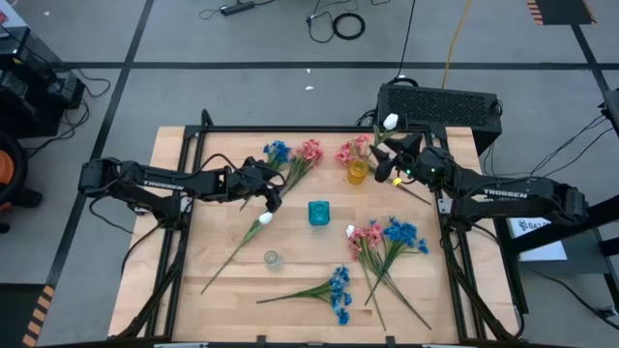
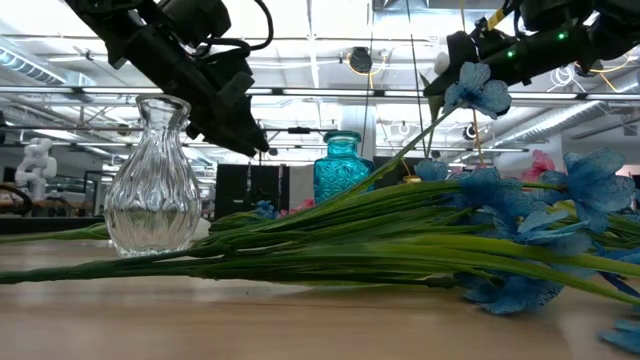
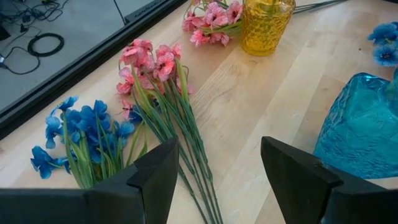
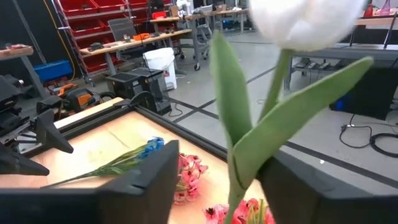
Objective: Sort flowers into vase by color
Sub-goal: Put the top white tulip into the yellow vase
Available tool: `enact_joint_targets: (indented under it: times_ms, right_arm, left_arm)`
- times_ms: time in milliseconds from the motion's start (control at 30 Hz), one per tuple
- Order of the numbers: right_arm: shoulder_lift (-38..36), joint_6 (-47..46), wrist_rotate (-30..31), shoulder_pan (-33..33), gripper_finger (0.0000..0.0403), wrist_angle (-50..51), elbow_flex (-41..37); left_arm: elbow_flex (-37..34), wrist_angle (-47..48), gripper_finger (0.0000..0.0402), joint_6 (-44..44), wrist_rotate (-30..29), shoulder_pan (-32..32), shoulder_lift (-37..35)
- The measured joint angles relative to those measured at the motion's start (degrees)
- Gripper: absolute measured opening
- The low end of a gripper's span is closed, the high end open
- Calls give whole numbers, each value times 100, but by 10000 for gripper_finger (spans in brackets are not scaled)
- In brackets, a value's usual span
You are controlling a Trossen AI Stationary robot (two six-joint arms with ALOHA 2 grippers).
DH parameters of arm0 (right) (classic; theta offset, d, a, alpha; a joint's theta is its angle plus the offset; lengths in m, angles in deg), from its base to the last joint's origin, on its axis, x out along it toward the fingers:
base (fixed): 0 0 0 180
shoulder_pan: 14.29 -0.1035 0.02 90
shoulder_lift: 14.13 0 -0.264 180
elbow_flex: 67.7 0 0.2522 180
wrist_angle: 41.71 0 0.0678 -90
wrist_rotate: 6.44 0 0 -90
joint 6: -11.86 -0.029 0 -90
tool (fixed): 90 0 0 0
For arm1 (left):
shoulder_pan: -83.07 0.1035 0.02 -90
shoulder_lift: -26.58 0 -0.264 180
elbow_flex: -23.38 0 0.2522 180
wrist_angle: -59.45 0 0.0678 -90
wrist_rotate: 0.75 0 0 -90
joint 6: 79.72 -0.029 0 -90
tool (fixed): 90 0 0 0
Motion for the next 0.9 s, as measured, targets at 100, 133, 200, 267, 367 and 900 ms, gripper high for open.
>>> enact_joint_targets:
  times_ms: [100, 133, 200, 267, 367, 900]
  right_arm:
    - [-10, -2, -21, -1, 255, 16, 0]
    - [-23, -11, -23, -2, 265, 31, 0]
    - [-65, -78, -31, -2, 287, 90, 0]
    - [-121, -89, -29, -4, 306, 186, 2]
    - [-225, -90, -3, -4, 330, 333, 2]
    - [-531, -70, -4, -4, 353, 639, 2]
  left_arm:
    - [0, 15, 235, 0, 0, 0, 0]
    - [0, 17, 235, 0, 0, 0, -1]
    - [0, 25, 235, 0, 0, 0, 0]
    - [0, 27, 235, -4, 0, 0, 0]
    - [0, 27, 235, -6, 0, 0, 0]
    - [0, 27, 235, -11, 0, 0, 0]
